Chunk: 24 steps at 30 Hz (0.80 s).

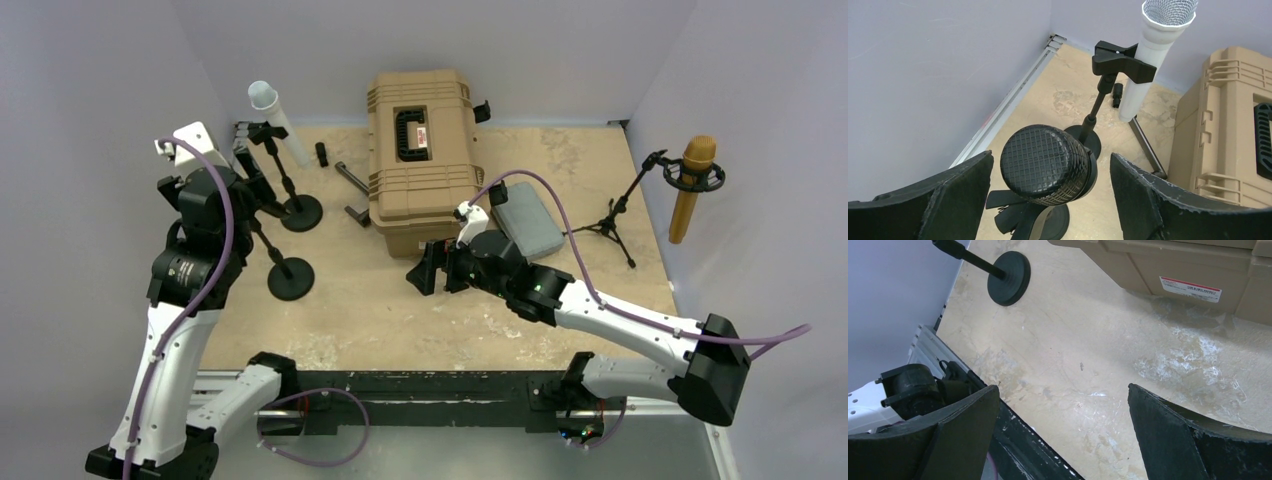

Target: Remove the microphone from the stand

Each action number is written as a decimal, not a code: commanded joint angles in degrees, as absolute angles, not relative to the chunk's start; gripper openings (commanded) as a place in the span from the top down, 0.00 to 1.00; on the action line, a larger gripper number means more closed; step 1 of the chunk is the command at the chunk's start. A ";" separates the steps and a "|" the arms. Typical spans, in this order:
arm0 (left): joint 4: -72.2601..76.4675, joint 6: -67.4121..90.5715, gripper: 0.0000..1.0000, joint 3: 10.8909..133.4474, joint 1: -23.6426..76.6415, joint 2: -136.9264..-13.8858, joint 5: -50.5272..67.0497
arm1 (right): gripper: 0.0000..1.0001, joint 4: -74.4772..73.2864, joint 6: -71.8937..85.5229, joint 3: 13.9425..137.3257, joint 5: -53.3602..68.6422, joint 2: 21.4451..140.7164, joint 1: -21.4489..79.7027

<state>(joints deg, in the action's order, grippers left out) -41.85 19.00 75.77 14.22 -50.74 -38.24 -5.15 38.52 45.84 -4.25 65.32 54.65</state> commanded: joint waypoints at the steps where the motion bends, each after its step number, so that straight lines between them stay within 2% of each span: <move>1: -38.54 21.04 0.19 76.87 14.33 -51.07 -41.25 | 0.01 -4.40 37.44 48.68 -3.69 65.48 54.84; 7: -36.01 20.83 0.33 74.50 14.28 -51.06 -42.50 | 0.01 -4.87 37.53 48.82 -4.11 65.47 54.89; 15: -36.54 20.12 0.69 73.81 13.78 -50.90 -40.29 | 0.01 -5.45 37.70 48.80 -4.66 65.28 54.85; 20: -37.19 20.06 0.88 73.66 13.71 -48.98 -36.67 | 0.01 -5.45 37.75 48.83 -4.51 65.78 54.89; 22: -38.21 20.08 0.99 74.45 13.71 -48.28 -33.90 | 0.01 -5.32 37.78 48.82 -4.57 65.99 54.83; 24: -39.96 20.36 1.00 75.66 13.67 -47.63 -31.12 | 0.01 -5.13 37.79 48.69 -4.48 66.25 54.84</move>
<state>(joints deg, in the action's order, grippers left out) -38.54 20.40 73.87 13.98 -49.28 -37.15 -5.98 38.52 46.17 -4.34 65.76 54.70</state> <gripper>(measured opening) 0.489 0.987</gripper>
